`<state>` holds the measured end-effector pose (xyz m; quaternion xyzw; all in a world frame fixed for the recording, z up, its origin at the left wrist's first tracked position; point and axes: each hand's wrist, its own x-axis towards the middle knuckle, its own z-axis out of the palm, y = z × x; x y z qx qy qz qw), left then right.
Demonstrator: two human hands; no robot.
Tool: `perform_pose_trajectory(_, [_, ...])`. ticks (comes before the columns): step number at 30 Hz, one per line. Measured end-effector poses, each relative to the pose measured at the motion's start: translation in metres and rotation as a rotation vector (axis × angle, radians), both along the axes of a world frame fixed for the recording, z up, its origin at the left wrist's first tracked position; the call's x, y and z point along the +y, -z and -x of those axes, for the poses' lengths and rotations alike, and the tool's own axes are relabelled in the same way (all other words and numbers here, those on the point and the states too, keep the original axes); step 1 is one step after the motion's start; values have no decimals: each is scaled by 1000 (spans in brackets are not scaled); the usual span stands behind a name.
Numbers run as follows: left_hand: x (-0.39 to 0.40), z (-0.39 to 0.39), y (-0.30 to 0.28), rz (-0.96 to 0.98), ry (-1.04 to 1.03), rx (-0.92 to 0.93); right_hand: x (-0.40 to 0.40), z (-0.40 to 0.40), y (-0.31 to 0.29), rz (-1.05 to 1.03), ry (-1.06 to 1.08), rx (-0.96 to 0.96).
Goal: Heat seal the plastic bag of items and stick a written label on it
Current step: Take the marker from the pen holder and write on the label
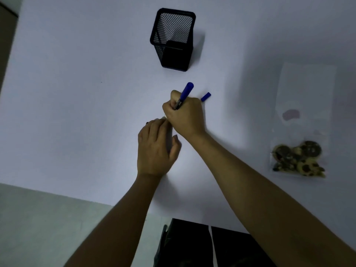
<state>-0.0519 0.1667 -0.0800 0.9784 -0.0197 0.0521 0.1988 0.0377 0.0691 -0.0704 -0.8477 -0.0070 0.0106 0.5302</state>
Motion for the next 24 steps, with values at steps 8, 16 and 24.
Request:
perform_pose_trajectory(8, [-1, 2, -1, -13, -16, -10, -10, -9, -5, -113, -47, 103])
perform_pose_trajectory(16, [0, 1, 0, 2, -12, -22, -1, -4, -2, -51, 28, 13])
perform_pose_trajectory(24, [0, 1, 2, -2, -6, -20, -2, -2, 0, 15, 5, -14])
